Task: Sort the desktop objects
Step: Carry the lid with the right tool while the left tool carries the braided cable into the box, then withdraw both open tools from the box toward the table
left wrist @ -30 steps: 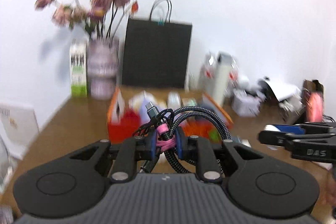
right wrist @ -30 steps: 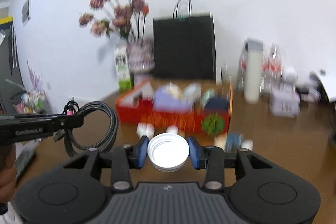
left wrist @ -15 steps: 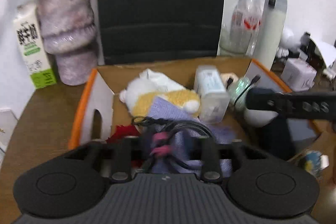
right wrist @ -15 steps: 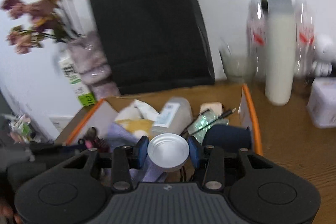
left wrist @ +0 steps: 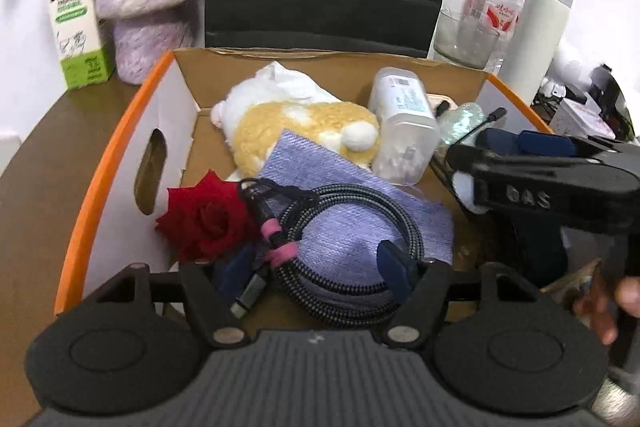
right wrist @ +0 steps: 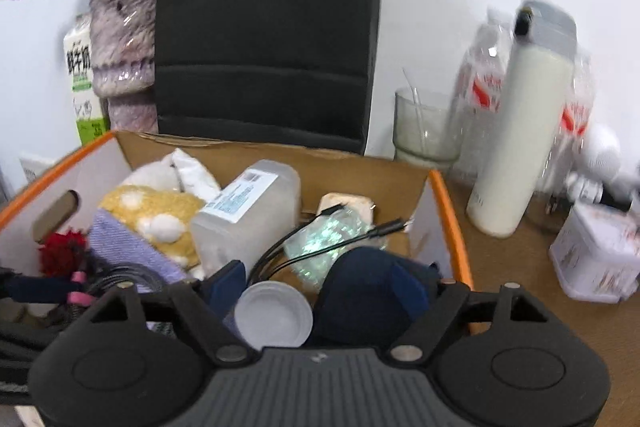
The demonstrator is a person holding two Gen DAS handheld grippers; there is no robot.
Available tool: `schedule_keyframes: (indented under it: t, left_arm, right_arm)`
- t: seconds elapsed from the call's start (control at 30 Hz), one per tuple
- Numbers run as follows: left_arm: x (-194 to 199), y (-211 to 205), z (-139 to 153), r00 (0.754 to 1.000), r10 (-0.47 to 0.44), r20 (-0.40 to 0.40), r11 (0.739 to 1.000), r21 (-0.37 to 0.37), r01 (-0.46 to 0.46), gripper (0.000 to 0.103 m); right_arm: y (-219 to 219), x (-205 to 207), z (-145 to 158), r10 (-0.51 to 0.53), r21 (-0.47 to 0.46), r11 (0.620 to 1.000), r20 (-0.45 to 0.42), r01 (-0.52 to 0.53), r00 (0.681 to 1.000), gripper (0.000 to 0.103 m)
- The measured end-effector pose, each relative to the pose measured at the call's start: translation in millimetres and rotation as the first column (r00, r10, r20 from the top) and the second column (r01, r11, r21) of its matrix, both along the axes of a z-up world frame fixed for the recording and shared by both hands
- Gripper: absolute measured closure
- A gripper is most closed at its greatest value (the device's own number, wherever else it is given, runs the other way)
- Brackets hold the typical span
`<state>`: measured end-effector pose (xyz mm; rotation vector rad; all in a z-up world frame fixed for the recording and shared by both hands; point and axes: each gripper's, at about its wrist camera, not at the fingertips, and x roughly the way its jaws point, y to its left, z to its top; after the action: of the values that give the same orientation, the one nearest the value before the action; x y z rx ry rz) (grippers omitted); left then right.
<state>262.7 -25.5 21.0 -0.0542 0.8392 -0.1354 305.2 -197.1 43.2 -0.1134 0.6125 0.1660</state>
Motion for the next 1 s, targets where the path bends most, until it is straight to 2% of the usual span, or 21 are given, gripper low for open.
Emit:
schedule_keyframes:
  t: [0.07, 0.1, 0.13, 0.2, 0.23, 0.33, 0.43, 0.53, 0.63, 0.7, 0.77, 0.87, 0.93, 1.0]
  left_arm:
    - [-6, -1, 3, 1.0, 0.029, -0.009, 0.999, -0.015, -0.029, 0.035]
    - [-10, 1, 4, 0.999, 0.043, -0.004, 0.999, -0.027, -0.043, 0.029]
    - [-16, 5, 8, 0.998, 0.058, 0.016, 0.998, -0.042, -0.057, 0.016]
    - [-36, 12, 19, 0.992, 0.073, 0.101, 0.996, -0.064, -0.067, 0.015]
    - [-48, 15, 27, 0.988, 0.07, 0.139, 0.996, -0.061, -0.062, 0.015]
    - [-83, 18, 45, 0.978, 0.104, 0.183, 0.994, -0.051, -0.097, 0.005]
    - [-134, 21, 54, 0.964, 0.124, 0.234, 0.992, -0.032, -0.12, 0.001]
    - [-191, 20, 44, 0.959, 0.089, 0.269, 0.996, -0.022, -0.086, 0.0]
    - [-241, 21, 26, 0.961, 0.099, 0.26, 0.995, -0.011, -0.1, 0.0]
    - [-269, 25, 13, 0.961, 0.126, 0.245, 0.992, -0.036, -0.121, 0.0]
    - [-294, 26, 0, 0.964, 0.129, 0.233, 0.991, -0.053, -0.12, 0.0]
    - [-315, 21, -8, 0.958, 0.095, 0.272, 0.995, 0.011, -0.102, 0.0]
    - [-318, 15, -13, 0.953, 0.095, 0.289, 0.99, 0.073, -0.12, 0.0]
    - [-318, 13, -14, 0.957, 0.085, 0.279, 0.991, 0.078, -0.11, 0.0]
  right_arm:
    - [-5, 0, 1, -0.022, 0.023, 1.0, 0.017, 0.021, 1.0, 0.027]
    - [-8, 1, 1, -0.049, 0.037, 0.998, 0.007, 0.049, 0.999, 0.029]
    - [-8, 1, 2, -0.05, 0.032, 0.998, 0.001, 0.05, 0.999, 0.029]
    - [-7, -7, 8, -0.059, 0.013, 0.998, -0.034, 0.06, 0.998, 0.029]
    - [-7, -16, 13, -0.057, 0.022, 0.998, -0.042, 0.058, 0.997, 0.028]
    - [-12, -51, 27, -0.029, 0.094, 0.995, -0.072, 0.036, 0.997, 0.021]
    - [-22, -98, 35, -0.023, 0.14, 0.989, -0.112, 0.039, 0.993, 0.018]
    - [-27, -163, 37, -0.006, 0.117, 0.993, -0.06, 0.013, 0.998, 0.016]
    - [-34, -229, 31, 0.023, 0.111, 0.994, 0.001, -0.023, 1.0, 0.016]
    - [-37, -267, 23, 0.008, 0.1, 0.995, 0.016, -0.01, 1.0, 0.016]
    - [-40, -298, 12, 0.004, 0.127, 0.992, -0.004, -0.003, 1.0, 0.016]
    - [-42, -337, -2, -0.005, 0.182, 0.983, -0.021, 0.009, 1.0, 0.016]
    - [-36, -352, -11, 0.006, 0.151, 0.988, 0.003, -0.007, 1.0, 0.015]
    - [-28, -360, -20, -0.003, 0.094, 0.996, -0.005, 0.004, 1.0, 0.015]
